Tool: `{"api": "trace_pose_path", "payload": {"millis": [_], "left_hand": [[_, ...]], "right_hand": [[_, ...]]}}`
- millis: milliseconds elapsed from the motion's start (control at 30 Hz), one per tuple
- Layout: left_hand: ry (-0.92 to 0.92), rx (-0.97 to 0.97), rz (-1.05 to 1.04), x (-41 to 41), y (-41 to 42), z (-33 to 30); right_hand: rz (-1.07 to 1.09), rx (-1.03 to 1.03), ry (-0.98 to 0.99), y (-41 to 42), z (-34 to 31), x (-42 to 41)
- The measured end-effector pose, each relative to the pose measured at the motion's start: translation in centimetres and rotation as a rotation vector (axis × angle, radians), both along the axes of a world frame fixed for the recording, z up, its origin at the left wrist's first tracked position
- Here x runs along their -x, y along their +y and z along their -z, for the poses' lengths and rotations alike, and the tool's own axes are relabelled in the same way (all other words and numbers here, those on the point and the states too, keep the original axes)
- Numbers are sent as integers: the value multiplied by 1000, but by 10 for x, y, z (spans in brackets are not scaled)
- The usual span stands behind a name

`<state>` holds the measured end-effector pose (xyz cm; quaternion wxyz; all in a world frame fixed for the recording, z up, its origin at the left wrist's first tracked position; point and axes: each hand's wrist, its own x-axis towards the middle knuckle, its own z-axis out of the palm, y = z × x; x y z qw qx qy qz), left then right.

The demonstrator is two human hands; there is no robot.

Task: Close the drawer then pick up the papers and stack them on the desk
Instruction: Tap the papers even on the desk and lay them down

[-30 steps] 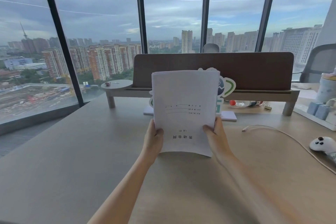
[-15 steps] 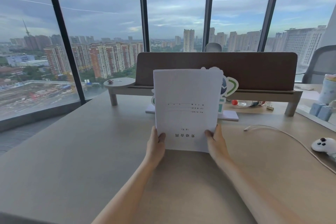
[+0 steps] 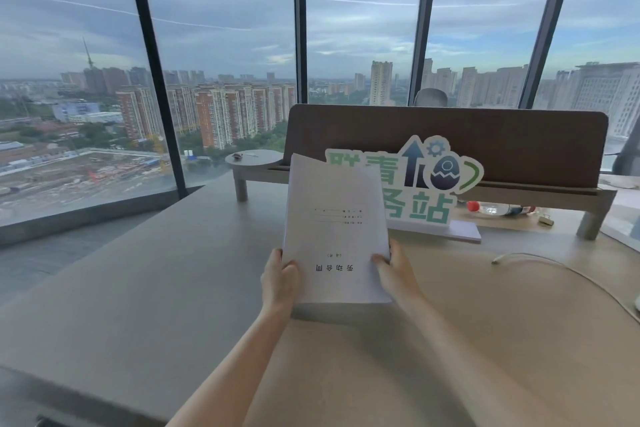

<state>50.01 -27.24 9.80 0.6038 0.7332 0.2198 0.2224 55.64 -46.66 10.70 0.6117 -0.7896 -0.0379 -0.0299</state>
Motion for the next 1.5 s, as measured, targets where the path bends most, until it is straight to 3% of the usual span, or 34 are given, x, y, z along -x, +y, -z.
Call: {"api": "trace_pose_path", "payload": {"millis": [300, 633, 1067, 1500], "left_hand": [[68, -12, -160, 8, 76, 3], [117, -45, -219, 6, 149, 7], [364, -328, -259, -44, 238, 0], [416, -446, -292, -87, 304, 3]], "right_hand": [[-116, -63, 121, 86, 2, -7], [-195, 52, 171, 164, 6, -26], [-317, 130, 276, 226, 7, -79], [-362, 284, 178, 283, 8, -116]]}}
